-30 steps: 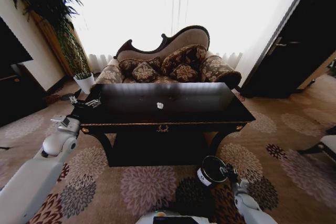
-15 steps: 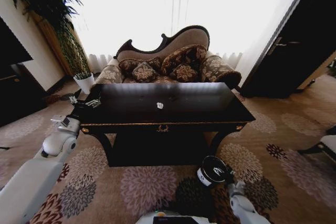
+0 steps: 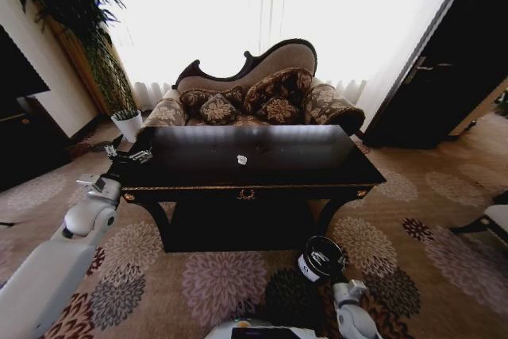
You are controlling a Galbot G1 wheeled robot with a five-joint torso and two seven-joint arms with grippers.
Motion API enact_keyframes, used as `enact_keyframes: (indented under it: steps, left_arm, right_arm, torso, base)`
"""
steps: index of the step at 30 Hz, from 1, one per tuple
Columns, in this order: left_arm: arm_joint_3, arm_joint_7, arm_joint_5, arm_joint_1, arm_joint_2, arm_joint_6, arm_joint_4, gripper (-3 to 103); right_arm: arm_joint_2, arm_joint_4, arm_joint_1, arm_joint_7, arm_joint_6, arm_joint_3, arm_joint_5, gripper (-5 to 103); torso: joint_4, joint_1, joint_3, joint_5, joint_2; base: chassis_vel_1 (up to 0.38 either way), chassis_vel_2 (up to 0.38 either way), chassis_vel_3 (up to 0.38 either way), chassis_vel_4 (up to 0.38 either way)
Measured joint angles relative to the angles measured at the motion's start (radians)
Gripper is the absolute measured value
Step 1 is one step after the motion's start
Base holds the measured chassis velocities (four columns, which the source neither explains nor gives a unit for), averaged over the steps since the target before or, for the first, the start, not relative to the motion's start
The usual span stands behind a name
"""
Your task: Move to the front of the table and place the trash on the table into the trash bin.
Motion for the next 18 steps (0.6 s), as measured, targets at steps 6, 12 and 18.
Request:
enact_keyframes:
  steps: [6,12,18]
  left_arm:
    - [0.000,0.000,0.000,0.000,0.000,0.000,0.000,100]
    - [0.000,0.000,0.000,0.000,0.000,0.000,0.000,100]
    - [0.000,0.000,0.000,0.000,0.000,0.000,0.000,100]
  right_arm:
    - [0.027,0.142,-0.093,0.000,0.032,0.073,-0.017,100]
    - [0.031,0.229,-0.150,0.001,0.061,0.139,-0.028,100]
    - [0.027,0.287,-0.185,0.005,0.070,0.183,-0.030,100]
  torso:
    - [0.0001,0.000,0.000,0.0000,0.000]
    - [0.0001,0.000,0.000,0.0000,0.000]
    - [0.0000,0.000,0.000,0.0001,0.000]
  base:
    - [0.000,0.000,0.000,0.000]
    - [0.000,0.000,0.000,0.000]
    - [0.000,0.000,0.000,0.000]
